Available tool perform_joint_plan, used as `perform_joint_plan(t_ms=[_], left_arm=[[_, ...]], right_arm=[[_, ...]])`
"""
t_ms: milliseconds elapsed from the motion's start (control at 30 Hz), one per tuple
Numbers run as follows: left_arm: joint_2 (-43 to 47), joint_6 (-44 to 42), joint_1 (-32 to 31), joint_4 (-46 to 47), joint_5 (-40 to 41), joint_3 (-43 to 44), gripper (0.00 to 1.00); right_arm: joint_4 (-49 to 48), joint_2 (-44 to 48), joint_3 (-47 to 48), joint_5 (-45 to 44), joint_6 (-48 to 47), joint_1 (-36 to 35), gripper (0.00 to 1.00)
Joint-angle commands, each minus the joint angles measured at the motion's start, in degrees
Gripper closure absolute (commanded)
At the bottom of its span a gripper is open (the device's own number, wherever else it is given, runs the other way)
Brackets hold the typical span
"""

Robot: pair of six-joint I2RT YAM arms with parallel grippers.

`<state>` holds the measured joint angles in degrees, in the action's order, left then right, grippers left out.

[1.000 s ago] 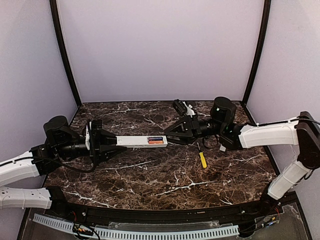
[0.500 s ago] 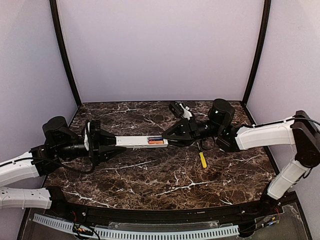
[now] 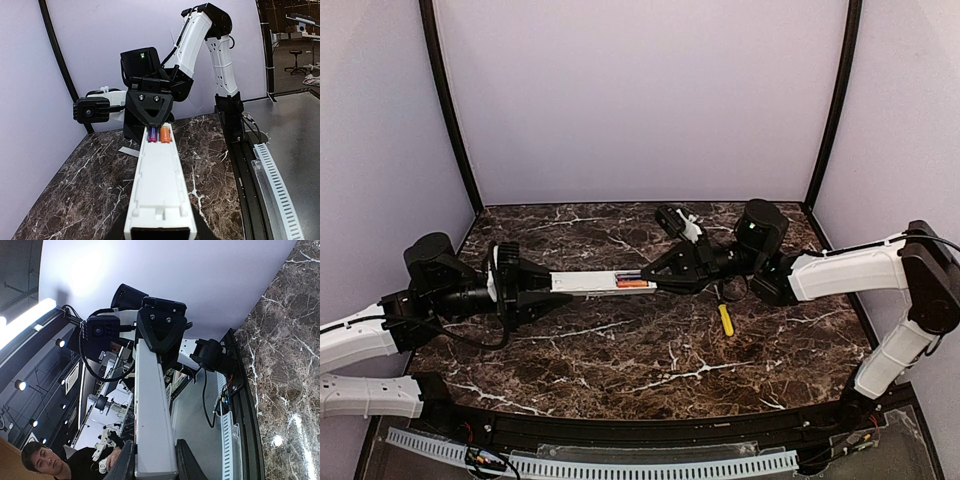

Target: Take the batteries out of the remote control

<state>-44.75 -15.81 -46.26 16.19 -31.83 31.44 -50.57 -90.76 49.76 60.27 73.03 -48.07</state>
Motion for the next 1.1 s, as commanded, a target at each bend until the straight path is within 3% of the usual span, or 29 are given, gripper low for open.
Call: perform_joint_plan(t_ms=[0,100,167,300,633,867,1067], left_arm=[[0.6,1.3,0.1,0.1,2.5,-0.5,0.74],[0.4,1.8,0.1,-1.3,2.1,0.4,0.4],[0.1,2.2,0.1,-2.4,2.1,1.0,0.25],[-0.2,3.3,0.2,-4.1,2.3,2.1,0.12],[-2.4,13.5,0.3,-6.1,0.3,5.9,0.06],[-10.0,25.6,0.8,-13.5,-2.1,16.1,0.12],[-15.0,35.9,1.1,-10.2,-6.6,19.0,0.16]], right_arm=[[-3.9,0.1,0.4,1.3,-0.7,-1.0,1.0],[-2.5,0.8,0.6,0.7,-2.3,-0.9,1.0],[1.8,2.1,1.2,-0.4,-5.5,-0.9,1.0],[5.9,4.1,2.0,-1.7,-9.2,-0.3,1.0],[14.4,8.8,3.3,-5.0,-16.0,2.9,1.0],[20.9,12.9,4.3,-7.3,-23.0,5.1,1.0],[21.3,14.8,3.5,-7.2,-24.9,5.8,1.0]])
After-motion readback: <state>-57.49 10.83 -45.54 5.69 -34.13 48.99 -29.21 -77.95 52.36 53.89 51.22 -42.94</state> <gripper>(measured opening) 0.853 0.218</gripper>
